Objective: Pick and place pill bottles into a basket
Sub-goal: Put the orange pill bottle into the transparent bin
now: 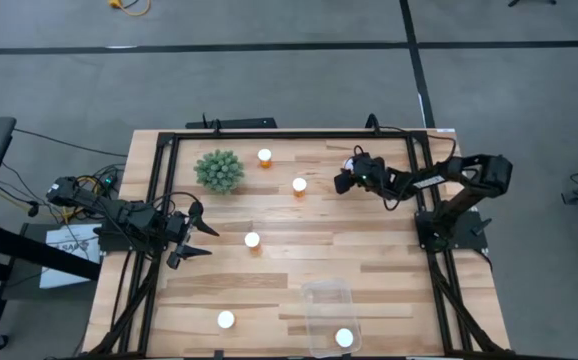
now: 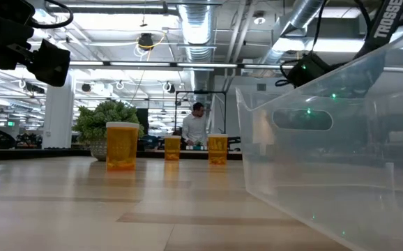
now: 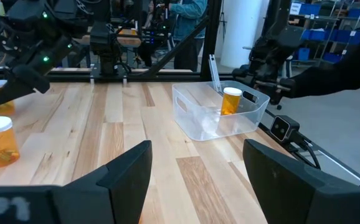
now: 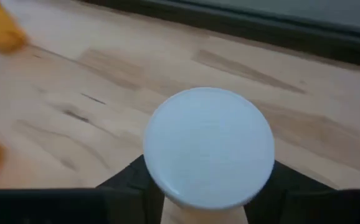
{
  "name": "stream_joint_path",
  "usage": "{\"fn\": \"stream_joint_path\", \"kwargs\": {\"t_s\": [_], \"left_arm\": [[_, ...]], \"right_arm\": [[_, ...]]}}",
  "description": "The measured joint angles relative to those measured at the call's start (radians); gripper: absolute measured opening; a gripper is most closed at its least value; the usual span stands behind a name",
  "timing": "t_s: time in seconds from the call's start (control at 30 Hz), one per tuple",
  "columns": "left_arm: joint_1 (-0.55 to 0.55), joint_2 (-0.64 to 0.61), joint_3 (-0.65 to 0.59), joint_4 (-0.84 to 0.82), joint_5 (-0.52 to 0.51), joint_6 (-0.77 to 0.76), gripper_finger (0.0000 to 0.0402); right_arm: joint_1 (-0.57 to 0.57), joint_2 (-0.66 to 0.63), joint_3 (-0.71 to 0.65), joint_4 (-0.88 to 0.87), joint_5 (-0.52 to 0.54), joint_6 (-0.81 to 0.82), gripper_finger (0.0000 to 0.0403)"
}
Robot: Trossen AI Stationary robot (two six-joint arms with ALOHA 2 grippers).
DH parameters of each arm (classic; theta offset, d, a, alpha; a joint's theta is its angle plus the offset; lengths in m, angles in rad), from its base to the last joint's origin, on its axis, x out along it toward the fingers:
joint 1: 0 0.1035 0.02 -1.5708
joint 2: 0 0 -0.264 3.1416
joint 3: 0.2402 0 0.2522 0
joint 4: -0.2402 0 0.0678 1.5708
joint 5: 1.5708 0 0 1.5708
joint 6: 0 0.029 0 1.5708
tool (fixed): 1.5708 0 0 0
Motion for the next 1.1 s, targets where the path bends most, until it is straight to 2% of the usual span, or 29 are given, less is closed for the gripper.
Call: {"fn": "stream_joint_path", "kwargs": {"t_s": [0.23,0.5,0.77,1.1], "left_arm": [[0.000,0.000,0.000,0.000,0.000,0.000,0.0242],[0.000,0.000,0.000,0.000,0.000,0.000,0.0242],[0.000,0.000,0.000,0.000,0.000,0.000,0.0242],[0.000,0.000,0.000,0.000,0.000,0.000,0.0242]], "right_arm": [[0.056,-0.013,0.115,-0.135,-0.016,-0.001,0.0169],[0.161,-0.153,0.335,-0.417,-0.022,-0.027,0.0157],[0.372,-0.286,0.531,-0.631,-0.020,0.004,0.0166],[0.618,-0.394,0.627,-0.825,-0.019,0.113,0.0168]]}}
